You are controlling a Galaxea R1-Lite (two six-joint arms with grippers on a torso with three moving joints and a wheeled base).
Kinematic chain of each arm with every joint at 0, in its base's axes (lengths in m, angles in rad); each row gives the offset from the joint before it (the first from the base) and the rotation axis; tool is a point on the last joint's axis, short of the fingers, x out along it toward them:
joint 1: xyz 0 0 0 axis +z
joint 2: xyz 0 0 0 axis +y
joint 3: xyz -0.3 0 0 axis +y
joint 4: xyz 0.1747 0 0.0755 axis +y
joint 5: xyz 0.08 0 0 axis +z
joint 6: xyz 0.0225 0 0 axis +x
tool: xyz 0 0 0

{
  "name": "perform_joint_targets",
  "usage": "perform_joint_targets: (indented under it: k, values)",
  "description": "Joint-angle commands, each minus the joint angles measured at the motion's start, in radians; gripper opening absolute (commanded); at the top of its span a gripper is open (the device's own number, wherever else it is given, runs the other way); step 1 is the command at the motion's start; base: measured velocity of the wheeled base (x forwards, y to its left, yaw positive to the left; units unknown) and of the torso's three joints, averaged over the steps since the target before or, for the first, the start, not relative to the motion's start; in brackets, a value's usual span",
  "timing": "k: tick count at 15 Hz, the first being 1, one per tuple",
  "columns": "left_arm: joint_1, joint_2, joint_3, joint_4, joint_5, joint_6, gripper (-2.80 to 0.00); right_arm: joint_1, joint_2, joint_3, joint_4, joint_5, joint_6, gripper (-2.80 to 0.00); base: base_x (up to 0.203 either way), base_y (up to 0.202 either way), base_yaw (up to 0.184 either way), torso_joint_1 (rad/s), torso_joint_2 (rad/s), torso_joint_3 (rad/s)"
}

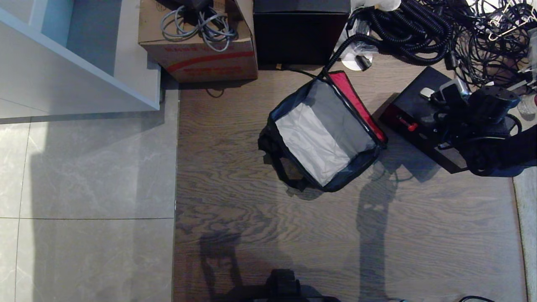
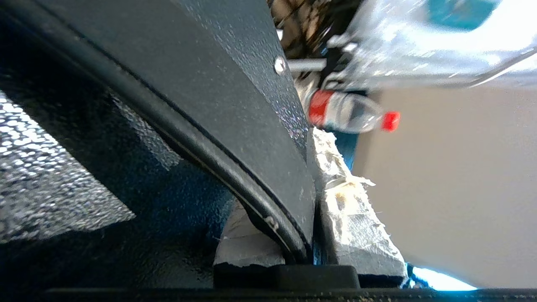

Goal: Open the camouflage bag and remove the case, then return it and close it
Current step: Place the black box back

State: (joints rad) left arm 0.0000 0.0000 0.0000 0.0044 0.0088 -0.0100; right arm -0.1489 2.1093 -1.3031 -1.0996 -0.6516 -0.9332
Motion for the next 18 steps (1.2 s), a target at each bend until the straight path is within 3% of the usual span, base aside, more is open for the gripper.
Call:
perform_joint_targets:
  k: [1,7,12,18]
  values:
    - [0.0,-0.002,0.0,0.0,0.0,-0.001,-2.8,-0.001,-0.07,0.019,-0.016,0.001,-0.005,-2.8,0.0,0.0,0.0,0.0,0.0,0.0]
    - [0.0,-0.002,0.0,0.0,0.0,-0.001,-2.8,-0.002,-0.206,0.125,0.039,-0.012,0.038,-2.8,0.0,0.0,0.0,0.0,0.0,0.0]
    - [0.0,0.0,0.0,0.0,0.0,-0.001,-2.8,0.007,-0.318,0.159,0.2,-0.071,0.215,-2.8,0.0,0.0,0.0,0.0,0.0,0.0]
    - [0.0,-0.002,0.0,0.0,0.0,-0.001,-2.8,0.129,-0.382,0.171,0.268,-0.131,0.327,-2.8,0.0,0.0,0.0,0.0,0.0,0.0]
